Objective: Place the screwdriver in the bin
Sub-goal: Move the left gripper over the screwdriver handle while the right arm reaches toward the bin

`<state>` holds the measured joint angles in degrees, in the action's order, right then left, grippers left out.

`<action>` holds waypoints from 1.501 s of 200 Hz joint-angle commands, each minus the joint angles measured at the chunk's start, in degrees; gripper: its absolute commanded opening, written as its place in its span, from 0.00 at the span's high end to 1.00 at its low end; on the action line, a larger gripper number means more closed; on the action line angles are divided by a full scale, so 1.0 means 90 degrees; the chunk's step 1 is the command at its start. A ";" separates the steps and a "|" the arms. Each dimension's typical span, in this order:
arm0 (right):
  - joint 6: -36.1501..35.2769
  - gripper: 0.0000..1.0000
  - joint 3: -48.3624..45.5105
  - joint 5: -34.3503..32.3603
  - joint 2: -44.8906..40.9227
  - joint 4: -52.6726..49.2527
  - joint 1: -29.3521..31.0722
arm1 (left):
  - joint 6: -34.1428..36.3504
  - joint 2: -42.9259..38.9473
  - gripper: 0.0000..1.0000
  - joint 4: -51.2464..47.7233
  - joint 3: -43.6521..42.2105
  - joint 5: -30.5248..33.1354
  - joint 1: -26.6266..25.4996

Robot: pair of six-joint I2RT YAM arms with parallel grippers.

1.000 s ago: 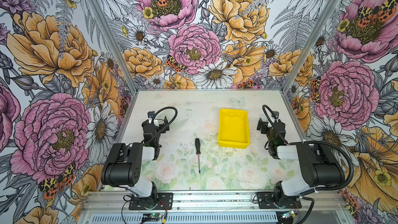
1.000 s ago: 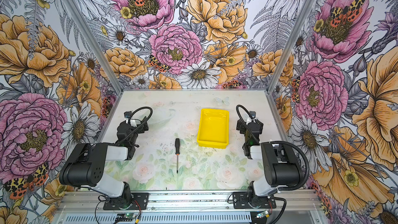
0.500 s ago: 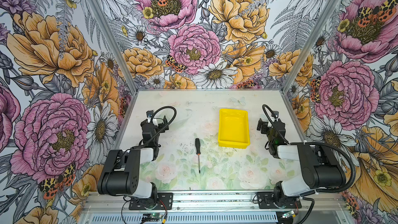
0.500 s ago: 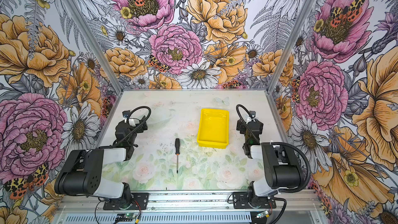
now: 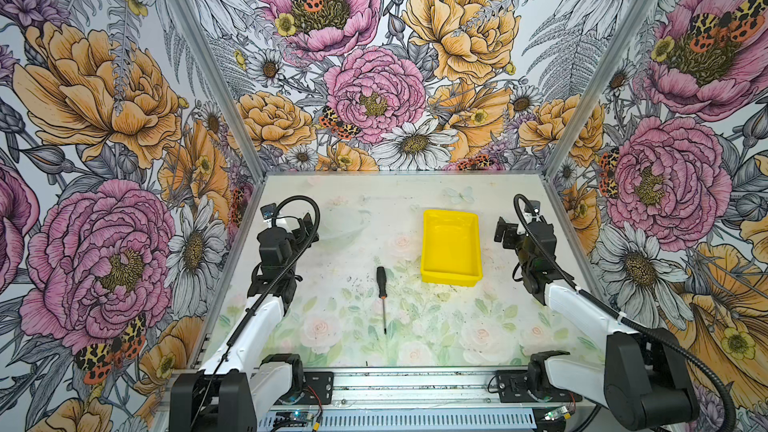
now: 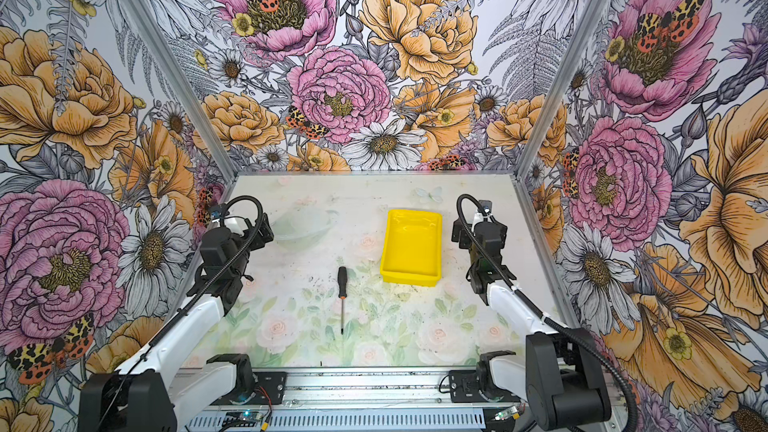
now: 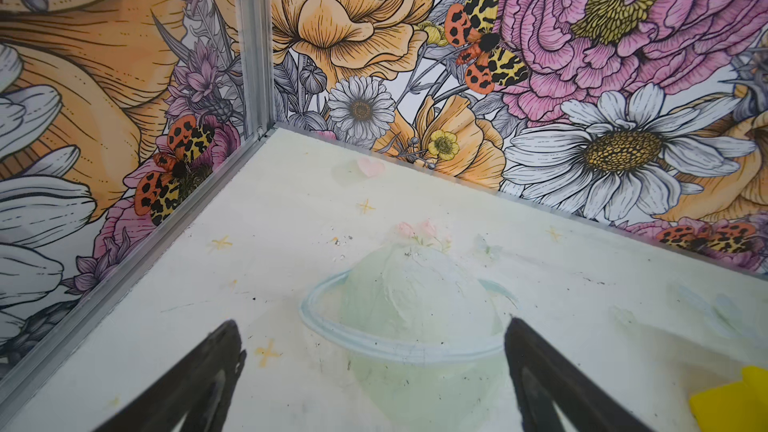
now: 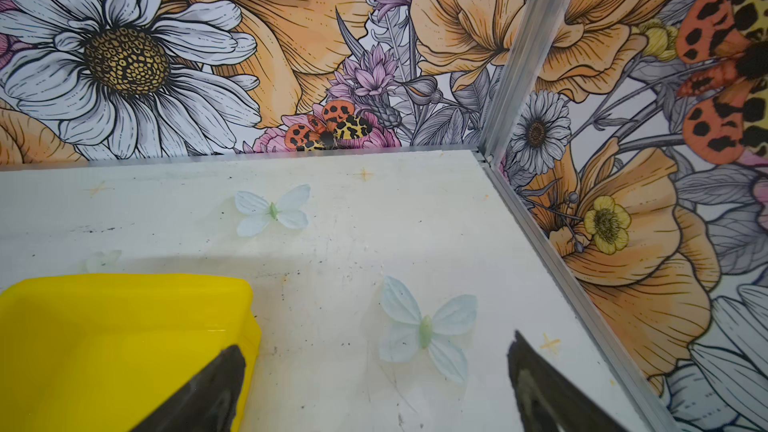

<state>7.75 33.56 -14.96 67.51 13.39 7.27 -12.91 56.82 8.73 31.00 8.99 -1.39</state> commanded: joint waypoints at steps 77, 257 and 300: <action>0.0928 0.01 0.1195 -0.0940 -0.0899 -0.3066 0.2685 | -0.1579 -0.0727 0.01 -0.3084 0.0480 -0.0487 -0.1372; -0.1657 0.01 0.1051 0.4377 -0.0537 -0.2696 0.3909 | -0.3132 0.2605 0.01 -0.4513 0.2472 -0.1024 -0.3172; -0.1614 0.01 0.0507 0.4422 -0.1364 -0.2703 0.3909 | -0.3560 0.3073 0.01 -0.4521 0.2444 -0.0600 -0.3792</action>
<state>-6.11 40.69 22.72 59.48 -11.35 42.09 -41.39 82.67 -31.42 51.77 -0.08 -33.10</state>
